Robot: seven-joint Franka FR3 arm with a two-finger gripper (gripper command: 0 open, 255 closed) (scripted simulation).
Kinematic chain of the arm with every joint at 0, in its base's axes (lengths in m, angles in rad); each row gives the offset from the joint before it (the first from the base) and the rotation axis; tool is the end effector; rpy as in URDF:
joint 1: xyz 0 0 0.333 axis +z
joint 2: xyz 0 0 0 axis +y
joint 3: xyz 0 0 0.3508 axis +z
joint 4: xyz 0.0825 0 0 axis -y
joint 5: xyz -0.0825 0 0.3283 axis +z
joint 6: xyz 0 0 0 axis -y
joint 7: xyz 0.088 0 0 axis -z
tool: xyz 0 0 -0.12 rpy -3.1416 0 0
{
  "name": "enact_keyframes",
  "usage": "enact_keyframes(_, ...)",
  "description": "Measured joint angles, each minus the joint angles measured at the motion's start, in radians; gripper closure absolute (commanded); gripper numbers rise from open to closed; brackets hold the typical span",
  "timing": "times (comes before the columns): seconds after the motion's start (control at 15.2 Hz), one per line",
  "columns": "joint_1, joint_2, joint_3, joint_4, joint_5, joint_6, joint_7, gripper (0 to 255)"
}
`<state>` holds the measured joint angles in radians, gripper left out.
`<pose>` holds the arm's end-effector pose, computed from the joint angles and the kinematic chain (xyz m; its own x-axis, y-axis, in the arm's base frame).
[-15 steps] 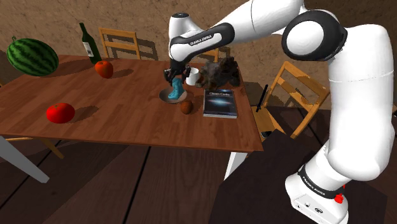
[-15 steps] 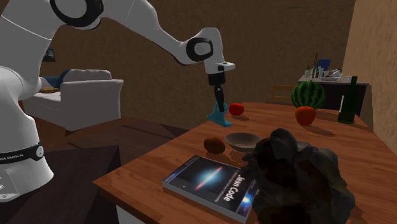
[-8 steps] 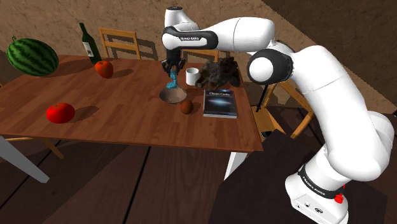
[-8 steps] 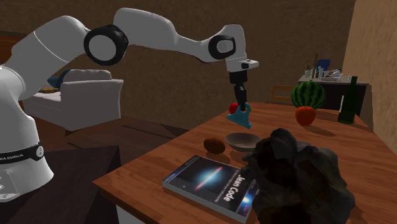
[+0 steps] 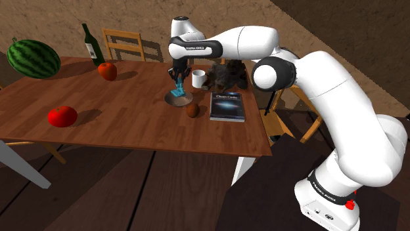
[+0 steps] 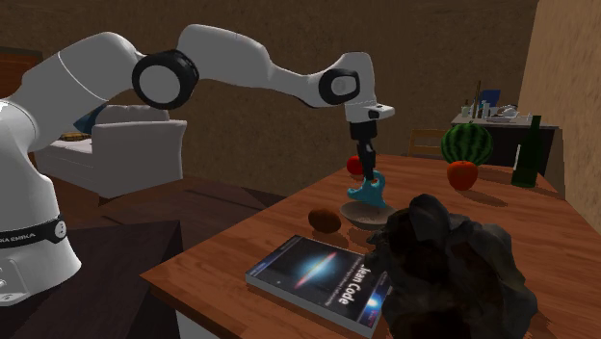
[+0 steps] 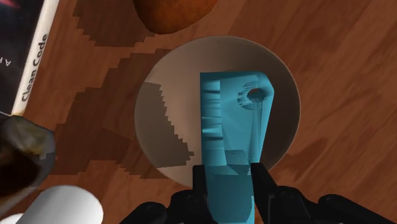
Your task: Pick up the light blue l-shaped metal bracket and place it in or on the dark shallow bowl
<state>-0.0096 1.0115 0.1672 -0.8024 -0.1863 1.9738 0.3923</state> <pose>0.7846 0.0460 0.3499 0.9502 -0.2611 0.1700 -0.2603 -0.9651 -0.0274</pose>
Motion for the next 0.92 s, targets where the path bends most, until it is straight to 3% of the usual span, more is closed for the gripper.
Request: enact_keyframes(0.92, -0.003, 0.041, -0.005, -0.054, -0.008, 0.102, 0.01, 255)
